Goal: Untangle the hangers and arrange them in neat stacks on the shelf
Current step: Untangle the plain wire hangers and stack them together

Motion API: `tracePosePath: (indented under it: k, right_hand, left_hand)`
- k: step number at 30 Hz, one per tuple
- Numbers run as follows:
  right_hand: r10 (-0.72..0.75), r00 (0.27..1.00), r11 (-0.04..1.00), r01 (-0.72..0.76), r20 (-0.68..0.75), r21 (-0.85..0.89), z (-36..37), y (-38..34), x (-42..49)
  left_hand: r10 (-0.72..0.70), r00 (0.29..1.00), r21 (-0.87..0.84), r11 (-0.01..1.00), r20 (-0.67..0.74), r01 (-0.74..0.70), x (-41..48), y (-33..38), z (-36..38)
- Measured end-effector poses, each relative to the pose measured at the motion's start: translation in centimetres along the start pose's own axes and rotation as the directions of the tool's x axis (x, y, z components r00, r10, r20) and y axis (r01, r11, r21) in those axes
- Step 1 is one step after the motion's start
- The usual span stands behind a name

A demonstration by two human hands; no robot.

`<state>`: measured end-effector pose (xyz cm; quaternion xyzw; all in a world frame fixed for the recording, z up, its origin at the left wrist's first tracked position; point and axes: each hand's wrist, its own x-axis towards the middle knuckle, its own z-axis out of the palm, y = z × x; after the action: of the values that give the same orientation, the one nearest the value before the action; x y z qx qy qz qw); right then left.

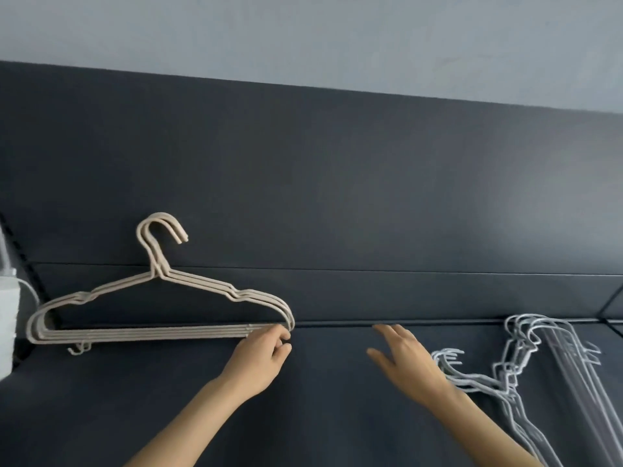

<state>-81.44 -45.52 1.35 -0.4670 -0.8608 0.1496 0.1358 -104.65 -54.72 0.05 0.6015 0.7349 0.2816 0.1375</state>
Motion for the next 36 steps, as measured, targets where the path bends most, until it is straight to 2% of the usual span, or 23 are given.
tracePosePath:
  k: [5,10,14,17,20,22,25,29,32,36]
  right_hand:
    - [0.093,0.993,0.996,-0.092,-0.066,0.012,-4.1,7.5,-4.3]
    - [0.098,0.991,0.995,-0.099,-0.091,-0.003,-8.2,16.2,-8.4]
    - [0.059,0.997,0.998,-0.060,-0.048,-0.015,-10.9,23.1,-11.1]
    - [0.030,1.000,1.000,-0.030,0.008,-0.007,-12.2,26.4,-12.2]
    - [-0.013,0.999,1.000,0.013,0.046,0.008,-13.1,28.6,-12.6]
    - [-0.030,0.998,0.999,0.029,0.057,0.025,-13.5,29.5,-12.6]
    - [-0.055,0.997,0.997,0.051,0.059,0.064,-13.6,30.2,-12.4]
    - [-0.065,0.997,0.993,0.060,0.043,0.106,-13.6,30.9,-11.8]
    - [-0.062,0.998,0.989,0.058,0.028,0.138,-13.9,31.3,-11.5]
    - [-0.070,0.998,0.984,0.070,-0.005,0.166,-14.7,31.7,-10.9]
  left_hand:
    - [0.060,0.995,-0.054,0.997,0.081,-0.056,0.3,7.4,4.9]
    - [0.076,0.981,-0.080,0.995,0.178,-0.062,-0.5,16.5,10.9]
    - [-0.010,0.966,-0.015,1.000,0.257,0.015,-1.2,23.5,16.5]
    - [-0.131,0.951,0.078,0.991,0.281,0.113,-1.5,26.9,19.7]
    - [-0.258,0.934,0.195,0.957,0.248,0.213,-1.5,28.9,21.3]
    - [-0.349,0.898,0.259,0.924,0.267,0.281,-1.3,30.0,21.9]
    - [-0.413,0.854,0.258,0.904,0.316,0.342,-0.8,31.4,23.1]
    - [-0.499,0.826,0.229,0.863,0.261,0.449,0.3,32.7,24.9]
    - [-0.505,0.827,0.239,0.859,0.247,0.453,1.2,32.7,24.6]
    - [-0.429,0.892,0.291,0.879,0.140,0.377,2.3,32.3,22.2]
